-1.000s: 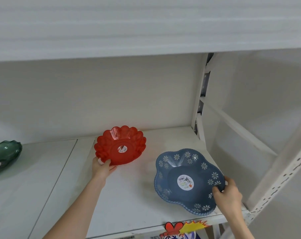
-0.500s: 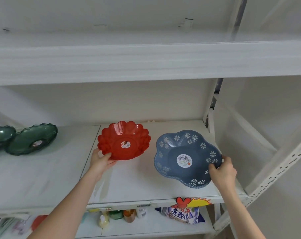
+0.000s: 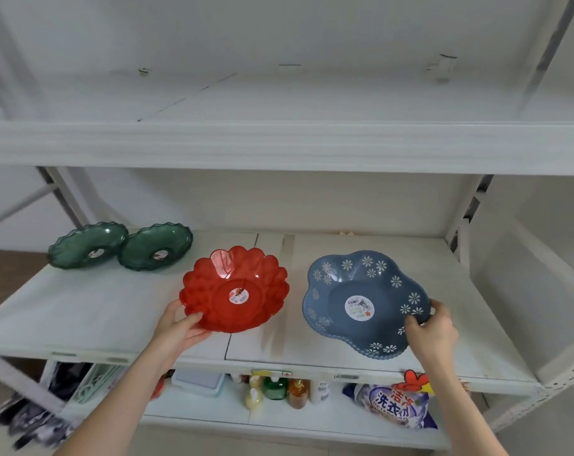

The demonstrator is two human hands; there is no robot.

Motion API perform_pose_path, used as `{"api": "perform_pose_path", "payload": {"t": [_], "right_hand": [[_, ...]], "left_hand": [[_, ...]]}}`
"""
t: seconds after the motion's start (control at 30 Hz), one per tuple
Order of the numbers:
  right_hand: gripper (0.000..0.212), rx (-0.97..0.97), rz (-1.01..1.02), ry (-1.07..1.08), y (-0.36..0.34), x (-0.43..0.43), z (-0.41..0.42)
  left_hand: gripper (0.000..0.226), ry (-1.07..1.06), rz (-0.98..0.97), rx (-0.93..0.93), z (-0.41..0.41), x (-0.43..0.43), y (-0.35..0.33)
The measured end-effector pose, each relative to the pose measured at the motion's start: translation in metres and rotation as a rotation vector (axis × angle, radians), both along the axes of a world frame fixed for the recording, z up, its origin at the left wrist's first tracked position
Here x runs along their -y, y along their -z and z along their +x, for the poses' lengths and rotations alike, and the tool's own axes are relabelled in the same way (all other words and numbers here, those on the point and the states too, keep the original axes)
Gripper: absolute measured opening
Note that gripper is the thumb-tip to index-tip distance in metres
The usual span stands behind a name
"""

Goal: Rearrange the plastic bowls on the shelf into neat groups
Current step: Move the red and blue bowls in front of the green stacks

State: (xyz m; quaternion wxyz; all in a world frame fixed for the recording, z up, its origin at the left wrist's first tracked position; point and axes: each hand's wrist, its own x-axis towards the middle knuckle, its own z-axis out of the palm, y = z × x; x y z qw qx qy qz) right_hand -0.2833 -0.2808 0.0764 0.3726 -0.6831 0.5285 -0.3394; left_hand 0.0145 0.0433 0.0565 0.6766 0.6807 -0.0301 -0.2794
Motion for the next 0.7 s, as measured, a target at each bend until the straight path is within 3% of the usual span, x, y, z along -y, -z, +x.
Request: {"api": "perform_pose_path", "payload": {"t": [0.33, 0.7], "right_hand": [[0.041, 0.034, 0.037, -0.017, 0.008, -0.124, 0.099], [0.04, 0.072, 0.034, -0.089, 0.016, -0.23, 0.235]], "left_hand": [[0.05, 0.044, 0.05, 0.009, 0.071, -0.141, -0.013], [0.053, -0.104, -0.008, -0.046, 0.161, -0.263, 0.004]]}}
